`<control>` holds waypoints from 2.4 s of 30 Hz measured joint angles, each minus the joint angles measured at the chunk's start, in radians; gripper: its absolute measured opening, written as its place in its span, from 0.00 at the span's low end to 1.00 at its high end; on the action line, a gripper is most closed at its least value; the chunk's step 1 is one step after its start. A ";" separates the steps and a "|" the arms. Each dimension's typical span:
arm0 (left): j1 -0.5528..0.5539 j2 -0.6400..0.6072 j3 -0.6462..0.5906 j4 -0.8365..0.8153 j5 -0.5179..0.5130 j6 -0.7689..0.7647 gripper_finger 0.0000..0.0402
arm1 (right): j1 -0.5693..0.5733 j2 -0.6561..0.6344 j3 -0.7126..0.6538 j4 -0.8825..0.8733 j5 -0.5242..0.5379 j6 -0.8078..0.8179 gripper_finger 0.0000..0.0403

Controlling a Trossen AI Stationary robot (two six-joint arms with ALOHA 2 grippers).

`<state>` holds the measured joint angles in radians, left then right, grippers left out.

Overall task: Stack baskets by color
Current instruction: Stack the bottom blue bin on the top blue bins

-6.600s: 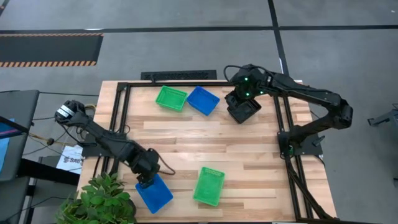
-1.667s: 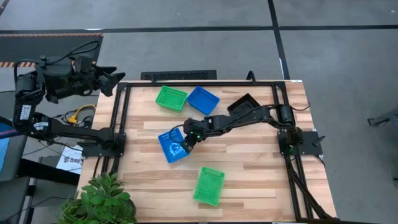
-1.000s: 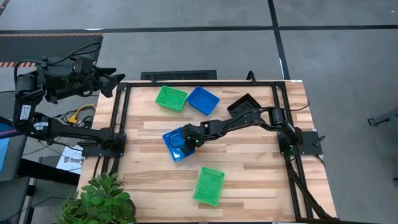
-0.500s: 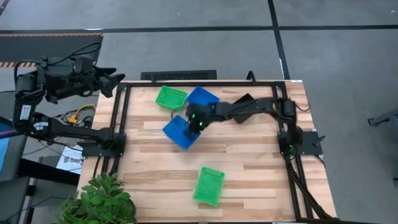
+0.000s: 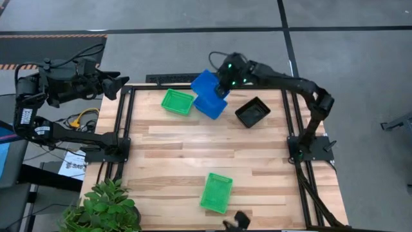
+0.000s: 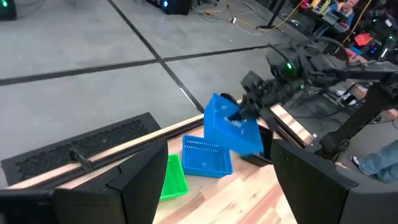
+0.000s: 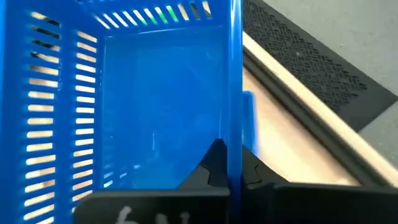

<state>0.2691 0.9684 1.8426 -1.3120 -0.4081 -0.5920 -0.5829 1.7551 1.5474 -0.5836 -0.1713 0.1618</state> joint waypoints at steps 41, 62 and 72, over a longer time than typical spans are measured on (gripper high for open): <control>0.000 0.047 0.000 -0.112 -0.071 -0.125 0.68 | -0.150 0.230 -0.047 0.018 -0.295 -0.197 0.02; 0.000 0.046 0.000 -0.112 -0.075 -0.127 0.68 | -0.143 0.230 -0.049 0.041 -0.253 -0.196 0.03; 0.000 0.046 0.000 -0.112 -0.074 -0.127 0.68 | -0.139 0.230 -0.048 0.042 -0.221 -0.200 0.18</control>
<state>0.2688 1.0142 1.8423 -1.4242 -0.4826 -0.7185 -0.7223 1.9850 1.4994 -0.5419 -0.3920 -0.0380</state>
